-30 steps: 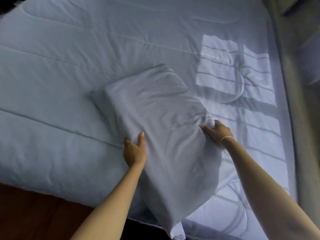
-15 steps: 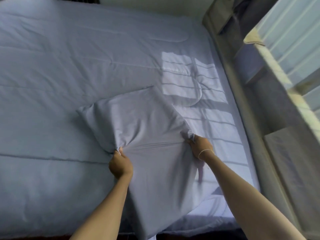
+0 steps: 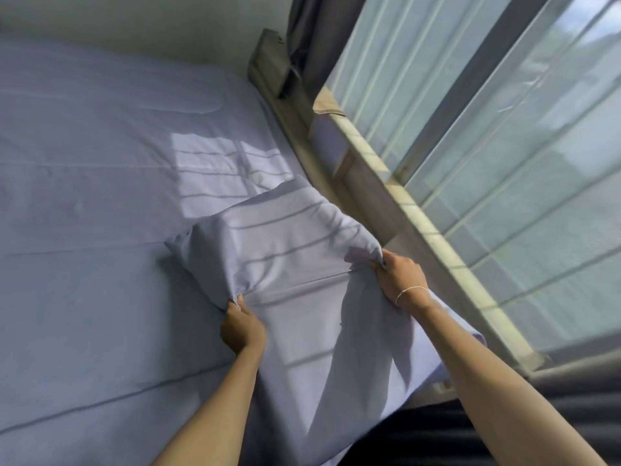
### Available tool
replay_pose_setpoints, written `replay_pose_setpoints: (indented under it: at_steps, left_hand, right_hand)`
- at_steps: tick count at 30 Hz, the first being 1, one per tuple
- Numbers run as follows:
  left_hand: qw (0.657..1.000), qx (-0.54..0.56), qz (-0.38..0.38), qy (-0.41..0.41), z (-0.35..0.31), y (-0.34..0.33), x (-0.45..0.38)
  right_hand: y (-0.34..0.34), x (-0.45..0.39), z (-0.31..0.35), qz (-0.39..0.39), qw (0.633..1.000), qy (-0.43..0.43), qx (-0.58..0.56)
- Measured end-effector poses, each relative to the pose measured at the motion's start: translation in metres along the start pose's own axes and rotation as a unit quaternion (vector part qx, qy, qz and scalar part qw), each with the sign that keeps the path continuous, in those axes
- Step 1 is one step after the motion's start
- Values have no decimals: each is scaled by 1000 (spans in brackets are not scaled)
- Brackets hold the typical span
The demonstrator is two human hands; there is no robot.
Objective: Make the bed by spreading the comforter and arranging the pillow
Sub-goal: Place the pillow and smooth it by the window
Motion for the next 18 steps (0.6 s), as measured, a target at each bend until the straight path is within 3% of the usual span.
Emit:
replay_pose_setpoints:
  at_steps: [4, 10, 12, 14, 18]
  left_hand:
    - [997, 55, 58, 20, -40, -80, 34]
    - [991, 74, 106, 39, -47, -193, 63]
    - [992, 56, 104, 54, -31, -210, 66]
    - [992, 42, 98, 67, -18, -217, 63]
    - [993, 88, 14, 81, -31, -211, 36]
  right_hand:
    - [28, -18, -70, -73, 996, -1, 59]
    - [16, -43, -147, -76, 991, -8, 107]
    - [-4, -43, -154, -31, 993, 18, 117]
    - [-14, -46, -159, 7, 994, -9, 107]
    - [-3, -68, -172, -3, 997, -76, 20]
Point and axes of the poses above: each hand's wrist, its own x-axis away from the middle knuckle, its own y-axis out of the back of the hand, z = x × y, the point moved 4 cm from there along -x, towards the middle knuckle, and after that the axes turned 7 degrees about -z, right-handed, at the moved point
